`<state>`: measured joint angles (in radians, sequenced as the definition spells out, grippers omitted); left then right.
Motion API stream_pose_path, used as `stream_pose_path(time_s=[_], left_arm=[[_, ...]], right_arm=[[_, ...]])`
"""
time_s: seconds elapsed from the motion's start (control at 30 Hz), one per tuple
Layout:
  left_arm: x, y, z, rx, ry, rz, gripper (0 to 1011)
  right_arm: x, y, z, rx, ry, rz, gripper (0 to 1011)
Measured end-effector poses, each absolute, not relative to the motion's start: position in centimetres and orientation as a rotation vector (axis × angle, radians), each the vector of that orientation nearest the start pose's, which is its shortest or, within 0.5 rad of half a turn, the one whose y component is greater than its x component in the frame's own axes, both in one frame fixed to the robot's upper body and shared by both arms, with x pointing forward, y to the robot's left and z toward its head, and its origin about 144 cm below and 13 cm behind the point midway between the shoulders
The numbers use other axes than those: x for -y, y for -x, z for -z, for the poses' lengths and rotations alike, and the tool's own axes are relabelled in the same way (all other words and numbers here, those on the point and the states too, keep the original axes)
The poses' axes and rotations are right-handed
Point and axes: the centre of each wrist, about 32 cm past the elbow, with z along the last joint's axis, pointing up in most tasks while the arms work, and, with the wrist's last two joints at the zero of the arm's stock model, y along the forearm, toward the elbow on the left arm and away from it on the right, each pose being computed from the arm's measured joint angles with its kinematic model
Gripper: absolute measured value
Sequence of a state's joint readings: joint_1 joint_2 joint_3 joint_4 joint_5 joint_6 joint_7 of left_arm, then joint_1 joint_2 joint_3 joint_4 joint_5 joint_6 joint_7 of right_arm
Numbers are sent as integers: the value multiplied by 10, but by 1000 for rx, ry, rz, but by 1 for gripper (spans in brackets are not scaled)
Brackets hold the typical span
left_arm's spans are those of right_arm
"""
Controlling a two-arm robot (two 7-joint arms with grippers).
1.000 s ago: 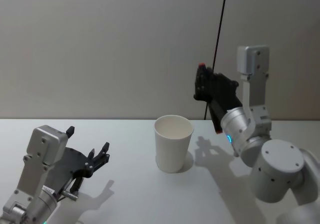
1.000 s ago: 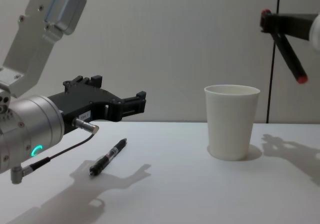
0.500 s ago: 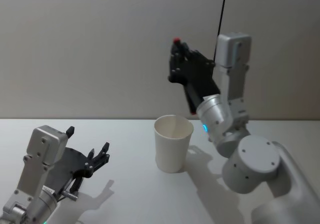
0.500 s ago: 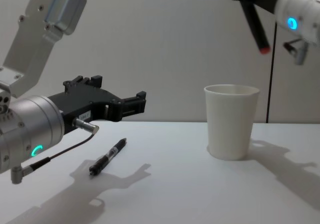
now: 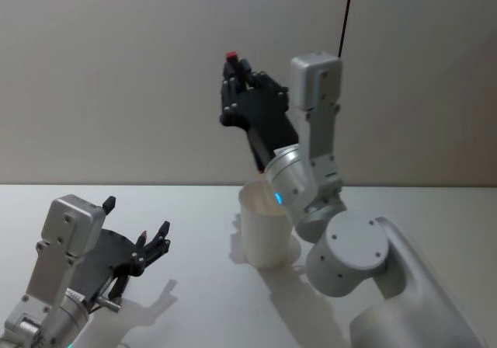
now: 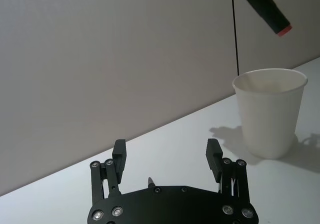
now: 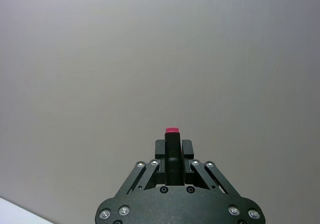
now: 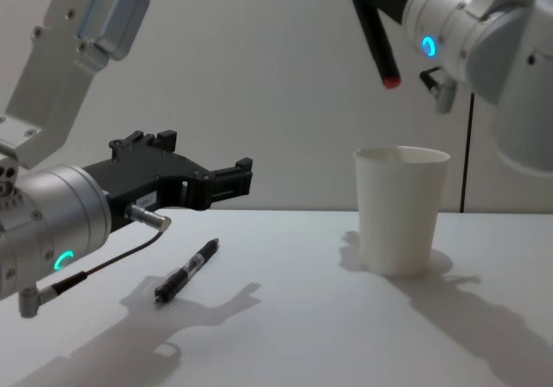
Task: Place the pen into the pen holder.
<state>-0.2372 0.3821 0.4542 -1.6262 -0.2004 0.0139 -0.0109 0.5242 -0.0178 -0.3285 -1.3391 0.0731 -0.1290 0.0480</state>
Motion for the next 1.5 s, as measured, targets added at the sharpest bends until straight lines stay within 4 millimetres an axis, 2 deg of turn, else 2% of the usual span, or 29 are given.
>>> stream_pose_path(time_s=[0.43,1.5], left_arm=[[-198,-492,-1204,268,-61,-1124,1003],[-198,-492,-1204,268,-61,-1124,1004]], right_arm=[[108,-581,-1264,330,-266,1198,193],[121,-591,-1239,326,-162,1284,193]])
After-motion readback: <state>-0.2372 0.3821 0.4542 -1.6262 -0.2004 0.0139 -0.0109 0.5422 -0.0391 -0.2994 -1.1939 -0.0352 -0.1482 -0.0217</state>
